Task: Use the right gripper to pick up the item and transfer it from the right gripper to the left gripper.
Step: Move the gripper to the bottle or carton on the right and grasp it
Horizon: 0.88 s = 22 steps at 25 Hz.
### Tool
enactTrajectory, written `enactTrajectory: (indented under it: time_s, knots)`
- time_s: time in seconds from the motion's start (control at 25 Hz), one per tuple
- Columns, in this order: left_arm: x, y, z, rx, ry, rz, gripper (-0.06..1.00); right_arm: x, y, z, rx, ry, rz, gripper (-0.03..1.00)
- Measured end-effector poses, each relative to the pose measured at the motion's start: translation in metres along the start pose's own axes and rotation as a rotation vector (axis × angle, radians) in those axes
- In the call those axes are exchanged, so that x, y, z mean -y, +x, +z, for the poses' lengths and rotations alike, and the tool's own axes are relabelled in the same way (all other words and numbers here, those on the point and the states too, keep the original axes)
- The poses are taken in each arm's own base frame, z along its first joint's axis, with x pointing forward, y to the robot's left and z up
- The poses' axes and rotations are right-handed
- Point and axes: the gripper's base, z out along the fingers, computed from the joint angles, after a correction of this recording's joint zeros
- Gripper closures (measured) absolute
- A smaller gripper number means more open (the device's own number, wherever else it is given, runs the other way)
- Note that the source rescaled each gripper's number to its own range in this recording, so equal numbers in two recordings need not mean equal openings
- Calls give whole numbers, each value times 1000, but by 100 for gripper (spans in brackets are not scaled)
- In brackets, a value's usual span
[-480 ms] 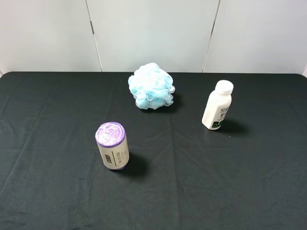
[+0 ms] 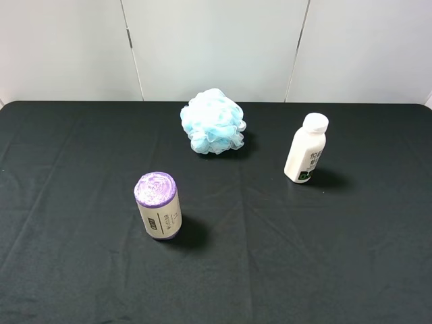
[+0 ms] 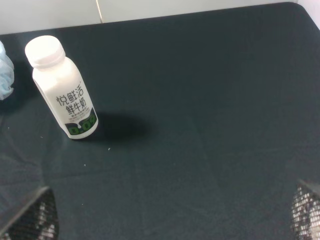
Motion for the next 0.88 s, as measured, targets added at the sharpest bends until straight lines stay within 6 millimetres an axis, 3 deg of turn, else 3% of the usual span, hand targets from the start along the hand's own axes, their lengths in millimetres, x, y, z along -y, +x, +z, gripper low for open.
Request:
enactTrajectory:
  time_s: [0.88]
  knots:
    - [0,0,0,0,0,0,-5,0,0,0,0,0,-2,-3]
